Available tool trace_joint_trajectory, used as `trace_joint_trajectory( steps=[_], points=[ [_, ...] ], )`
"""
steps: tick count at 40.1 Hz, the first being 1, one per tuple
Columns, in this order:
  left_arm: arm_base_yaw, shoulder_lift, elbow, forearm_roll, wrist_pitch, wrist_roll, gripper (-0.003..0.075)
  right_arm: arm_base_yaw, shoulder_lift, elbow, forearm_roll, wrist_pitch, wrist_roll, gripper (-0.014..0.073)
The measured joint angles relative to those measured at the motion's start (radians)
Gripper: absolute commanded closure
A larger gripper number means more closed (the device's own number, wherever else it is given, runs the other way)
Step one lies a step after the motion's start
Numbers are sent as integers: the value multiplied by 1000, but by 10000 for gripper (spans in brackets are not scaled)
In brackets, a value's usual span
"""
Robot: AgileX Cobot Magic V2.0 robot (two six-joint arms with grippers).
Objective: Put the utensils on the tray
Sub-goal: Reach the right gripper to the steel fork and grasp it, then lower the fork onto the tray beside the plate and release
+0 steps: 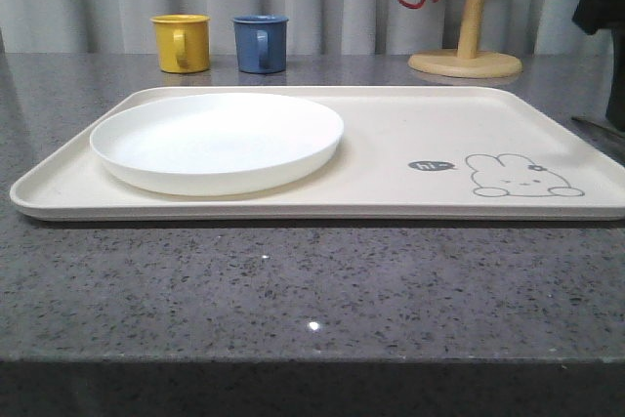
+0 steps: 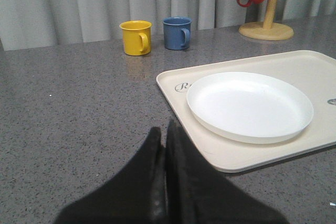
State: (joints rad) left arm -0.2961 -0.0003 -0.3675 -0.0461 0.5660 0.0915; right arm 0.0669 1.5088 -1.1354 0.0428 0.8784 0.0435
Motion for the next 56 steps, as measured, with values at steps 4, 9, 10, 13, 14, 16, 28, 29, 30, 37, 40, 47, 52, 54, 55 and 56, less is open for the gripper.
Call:
trace_joint_trajectory(
  steps=[4,9,10,13,14,16,28,29,30,37,40,47,52,54,55,56],
  points=[
    [0,0,0,0,0,0,738,0,35,0,-2,-15,0,244],
    [0,0,0,0,0,0,738,0,50,0,-2,-26,0,244],
    [0,0,0,0,0,0,738,0,51,0,-2,-28,0,244],
    [0,0,0,0,0,0,738,0,61,0,-2,-30,0,244],
    [0,0,0,0,0,0,738,0,64,0,-2,-30,0,244],
    [0,0,0,0,0,0,738,0,71,-2,-4,-30,0,244],
    [0,0,0,0,0,0,738,0,77,-4,-11,-30,0,480],
    [0,0,0,0,0,0,738,0,77,-4,-12,-28,0,511],
    [0,0,0,0,0,0,738,0,77,-4,-13,-28,0,550],
    [0,0,0,0,0,0,738,0,77,-4,-15,-25,0,640],
    [0,0,0,0,0,-2,738,0,70,-9,-15,-19,0,641],
    [0,0,0,0,0,-2,738,30,7,-56,-5,11,13,641],
    [0,0,0,0,0,-2,738,118,-27,-130,4,58,86,641],
    [0,0,0,0,0,-2,738,155,-27,-159,7,74,118,641],
    [0,0,0,0,0,-2,738,181,-25,-177,9,82,140,641],
    [0,0,0,0,0,-2,738,200,-24,-191,9,85,161,641]
  ],
)
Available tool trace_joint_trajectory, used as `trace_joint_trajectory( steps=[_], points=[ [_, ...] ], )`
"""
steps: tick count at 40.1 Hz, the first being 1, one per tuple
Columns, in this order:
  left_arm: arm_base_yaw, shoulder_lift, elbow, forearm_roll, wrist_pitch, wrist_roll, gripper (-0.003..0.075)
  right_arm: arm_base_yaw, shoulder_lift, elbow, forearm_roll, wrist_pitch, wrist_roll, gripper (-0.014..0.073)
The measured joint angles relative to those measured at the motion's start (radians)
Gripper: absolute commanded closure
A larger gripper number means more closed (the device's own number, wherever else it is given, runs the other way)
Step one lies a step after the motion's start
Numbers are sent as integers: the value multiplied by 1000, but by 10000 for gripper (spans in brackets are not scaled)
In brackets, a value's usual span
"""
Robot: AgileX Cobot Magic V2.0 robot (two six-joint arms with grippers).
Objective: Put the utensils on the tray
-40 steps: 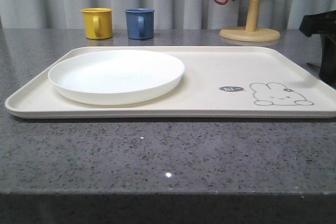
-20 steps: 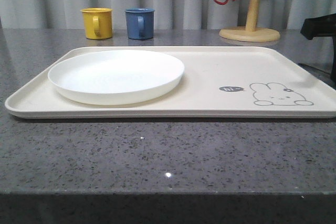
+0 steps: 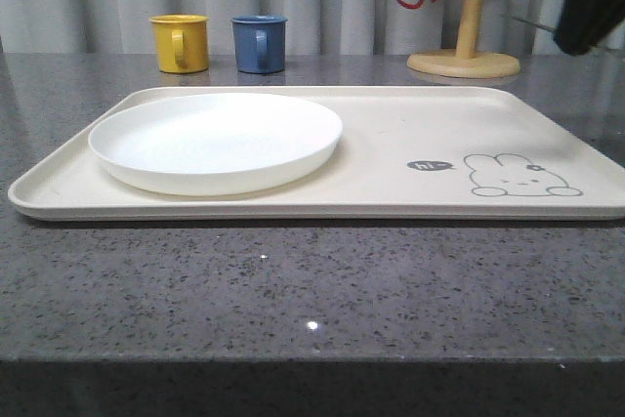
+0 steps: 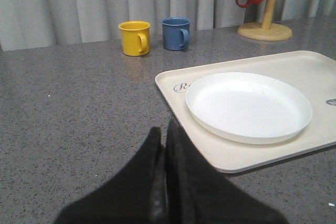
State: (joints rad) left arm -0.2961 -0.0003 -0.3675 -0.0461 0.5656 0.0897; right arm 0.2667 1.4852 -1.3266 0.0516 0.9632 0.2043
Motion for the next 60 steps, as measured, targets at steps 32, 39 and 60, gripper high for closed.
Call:
trace_joint_trajectory(
  steps=[32,39,60],
  points=[
    [0,0,0,0,0,0,738,245,321,-171,-94,-1,437,641],
    [0,0,0,0,0,0,738,245,344,-172,-94,-1,441,613],
    [0,0,0,0,0,0,738,245,346,-246,-98,85,441,307]
  ],
)
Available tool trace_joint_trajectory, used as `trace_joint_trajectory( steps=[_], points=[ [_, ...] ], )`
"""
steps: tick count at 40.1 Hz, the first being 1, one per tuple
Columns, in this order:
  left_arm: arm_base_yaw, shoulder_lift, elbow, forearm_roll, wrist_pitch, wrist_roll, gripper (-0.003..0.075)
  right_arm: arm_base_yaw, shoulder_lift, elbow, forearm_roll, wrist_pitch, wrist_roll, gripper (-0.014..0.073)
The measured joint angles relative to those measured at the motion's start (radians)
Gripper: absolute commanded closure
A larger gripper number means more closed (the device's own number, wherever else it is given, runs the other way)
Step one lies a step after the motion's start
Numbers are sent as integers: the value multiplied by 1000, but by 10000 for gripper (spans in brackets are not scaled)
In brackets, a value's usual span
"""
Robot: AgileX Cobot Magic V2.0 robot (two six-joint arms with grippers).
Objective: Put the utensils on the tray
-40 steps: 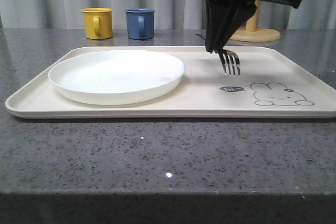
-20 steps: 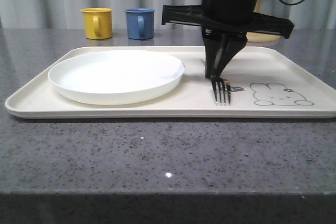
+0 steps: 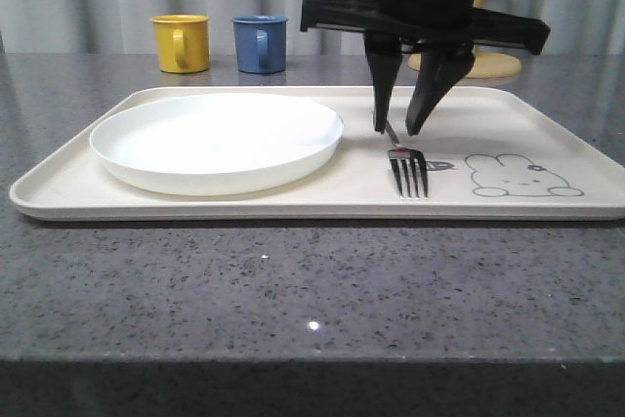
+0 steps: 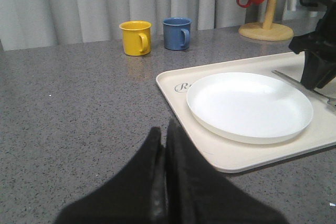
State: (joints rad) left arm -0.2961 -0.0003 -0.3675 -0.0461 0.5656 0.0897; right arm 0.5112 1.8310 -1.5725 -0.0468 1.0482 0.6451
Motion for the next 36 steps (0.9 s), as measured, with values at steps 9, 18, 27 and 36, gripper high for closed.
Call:
trace_joint_trajectory(
  steps=[9,18,27,36],
  points=[
    [0,0,0,0,0,0,738,-33,-36,-108,-37,139,-72,305],
    [0,0,0,0,0,0,738,-150,-73,-133,-44,179,-233,305],
    [0,0,0,0,0,0,738,-294,-167,-21,-44,182,-366,305],
    [0,0,0,0,0,0,738,-471,-240,144,-41,183,-451,305]
  ],
)
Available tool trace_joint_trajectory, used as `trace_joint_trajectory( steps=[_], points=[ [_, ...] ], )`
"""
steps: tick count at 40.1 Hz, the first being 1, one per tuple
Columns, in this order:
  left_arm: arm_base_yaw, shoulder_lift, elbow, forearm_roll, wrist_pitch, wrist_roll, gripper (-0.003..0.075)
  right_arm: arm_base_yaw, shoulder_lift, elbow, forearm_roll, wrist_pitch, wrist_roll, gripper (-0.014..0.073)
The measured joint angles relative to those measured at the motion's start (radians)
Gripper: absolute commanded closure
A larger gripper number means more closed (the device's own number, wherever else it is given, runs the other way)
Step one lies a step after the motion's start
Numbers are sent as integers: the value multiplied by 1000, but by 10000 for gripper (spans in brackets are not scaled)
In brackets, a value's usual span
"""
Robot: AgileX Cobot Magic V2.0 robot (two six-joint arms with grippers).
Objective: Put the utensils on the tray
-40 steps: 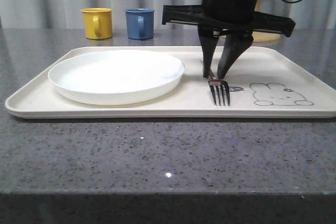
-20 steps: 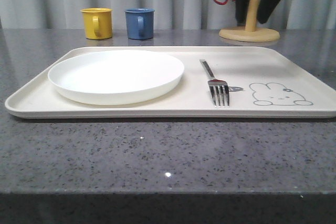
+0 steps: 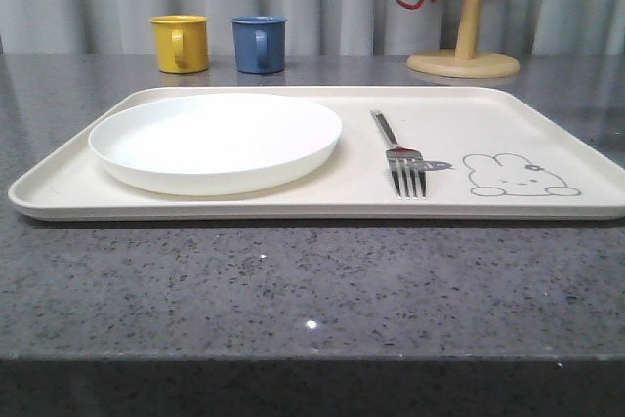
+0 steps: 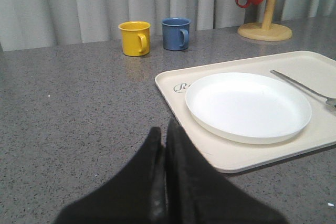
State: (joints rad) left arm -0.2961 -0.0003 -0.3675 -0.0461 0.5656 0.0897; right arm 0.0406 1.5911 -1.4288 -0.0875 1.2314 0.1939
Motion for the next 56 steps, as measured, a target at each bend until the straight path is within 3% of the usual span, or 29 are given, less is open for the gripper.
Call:
trace_joint_trajectory(
  steps=[6,19,46,56],
  points=[
    [0,0,0,0,0,0,738,-97,-6,88,0,0,-55,305],
    [0,0,0,0,0,0,738,-171,-4,137,-2,-21,-126,246],
    [0,0,0,0,0,0,738,-179,88,137,20,-108,-151,258],
    [0,0,0,0,0,0,738,-179,97,137,34,-115,-151,311]
  ],
)
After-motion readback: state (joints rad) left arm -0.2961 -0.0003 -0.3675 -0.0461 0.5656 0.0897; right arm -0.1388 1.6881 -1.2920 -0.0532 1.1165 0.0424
